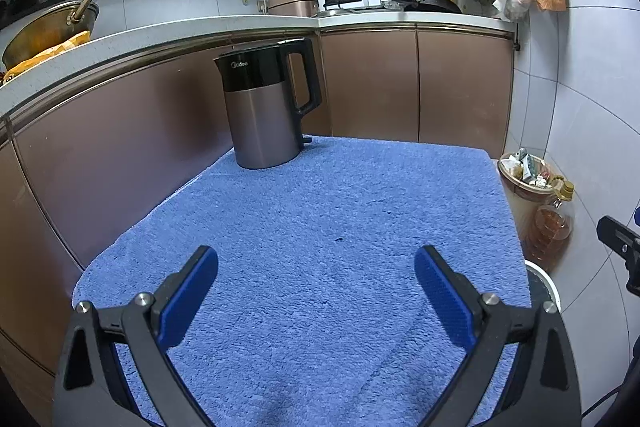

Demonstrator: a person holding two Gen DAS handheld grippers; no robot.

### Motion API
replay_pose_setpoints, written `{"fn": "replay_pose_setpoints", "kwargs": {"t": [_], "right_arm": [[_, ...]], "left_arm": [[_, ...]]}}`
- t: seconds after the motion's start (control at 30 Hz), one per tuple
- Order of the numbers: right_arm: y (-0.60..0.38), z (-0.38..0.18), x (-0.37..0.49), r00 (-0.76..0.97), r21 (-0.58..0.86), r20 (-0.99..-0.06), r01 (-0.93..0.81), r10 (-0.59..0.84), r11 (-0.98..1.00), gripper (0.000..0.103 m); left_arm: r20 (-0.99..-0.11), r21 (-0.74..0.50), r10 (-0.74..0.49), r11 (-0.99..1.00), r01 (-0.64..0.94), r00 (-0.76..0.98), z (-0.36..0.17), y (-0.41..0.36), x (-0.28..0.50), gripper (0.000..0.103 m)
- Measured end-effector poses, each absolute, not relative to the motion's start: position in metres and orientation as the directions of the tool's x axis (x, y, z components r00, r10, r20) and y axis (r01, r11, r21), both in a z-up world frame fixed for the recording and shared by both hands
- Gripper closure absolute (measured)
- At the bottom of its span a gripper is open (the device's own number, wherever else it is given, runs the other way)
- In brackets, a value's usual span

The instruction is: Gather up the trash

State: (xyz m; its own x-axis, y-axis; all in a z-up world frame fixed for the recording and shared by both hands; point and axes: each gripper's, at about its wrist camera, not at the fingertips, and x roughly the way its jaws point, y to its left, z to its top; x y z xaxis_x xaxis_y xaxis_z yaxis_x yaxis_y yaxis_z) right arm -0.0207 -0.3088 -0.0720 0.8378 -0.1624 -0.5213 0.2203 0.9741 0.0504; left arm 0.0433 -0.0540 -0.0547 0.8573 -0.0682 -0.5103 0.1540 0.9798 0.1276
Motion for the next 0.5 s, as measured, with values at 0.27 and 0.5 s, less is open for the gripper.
{"fn": "replay_pose_setpoints", "kwargs": {"t": [0.27, 0.5], "right_arm": [[-0.3093, -0.0698, -0.0256, 0.843, 0.055, -0.512, 0.225, -0.166, 0.973, 0.000], [-0.3094, -0.0687, -0.0275, 0.846, 0.059, -0.506, 0.227, -0.167, 0.972, 0.000]], "left_arm": [[-0.512, 0.123, -0.069, 0.981, 0.153, 0.856, -0.0518, -0.0520, 0.0425, 0.004], [-0.509, 0.120, -0.071, 0.981, 0.153, 0.858, -0.0501, -0.0482, 0.0400, 0.004]]}}
